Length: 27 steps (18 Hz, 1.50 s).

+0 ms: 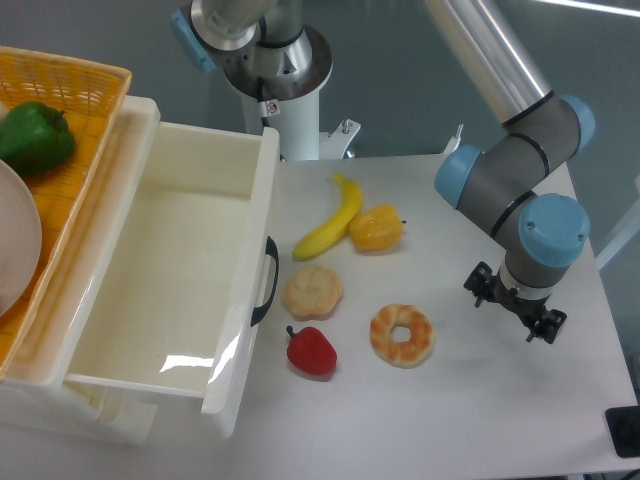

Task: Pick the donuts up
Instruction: 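Move the gripper over the glazed ring donut and lower toward it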

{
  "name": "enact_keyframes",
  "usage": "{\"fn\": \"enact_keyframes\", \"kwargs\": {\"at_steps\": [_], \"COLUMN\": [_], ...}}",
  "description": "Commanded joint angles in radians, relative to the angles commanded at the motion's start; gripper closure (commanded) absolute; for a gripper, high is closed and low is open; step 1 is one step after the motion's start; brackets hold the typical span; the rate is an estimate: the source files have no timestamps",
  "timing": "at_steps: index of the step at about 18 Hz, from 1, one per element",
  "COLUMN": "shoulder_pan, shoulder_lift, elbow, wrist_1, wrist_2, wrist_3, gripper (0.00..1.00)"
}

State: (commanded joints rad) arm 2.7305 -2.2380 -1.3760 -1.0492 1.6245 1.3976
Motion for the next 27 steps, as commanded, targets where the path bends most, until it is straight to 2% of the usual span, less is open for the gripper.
{"fn": "enact_keyframes", "kwargs": {"at_steps": [5,7,11,20,23,27], "shoulder_pan": [-0.002,0.0,0.006,0.002,-0.017,-0.047], "shoulder_lift": [0.003,0.006,0.026,0.035,0.021,0.009], "elbow": [-0.008,-0.017,-0.075,-0.097,-0.091,-0.095], "wrist_1": [0.0,0.008,0.031,0.034,0.037,0.037], "wrist_2": [-0.003,-0.04,-0.106,-0.164,-0.178,-0.176], "wrist_3": [-0.015,-0.046,-0.08,-0.42,-0.518,-0.584], "gripper": [0.0,0.0,0.0,0.0,0.0,0.0]}}
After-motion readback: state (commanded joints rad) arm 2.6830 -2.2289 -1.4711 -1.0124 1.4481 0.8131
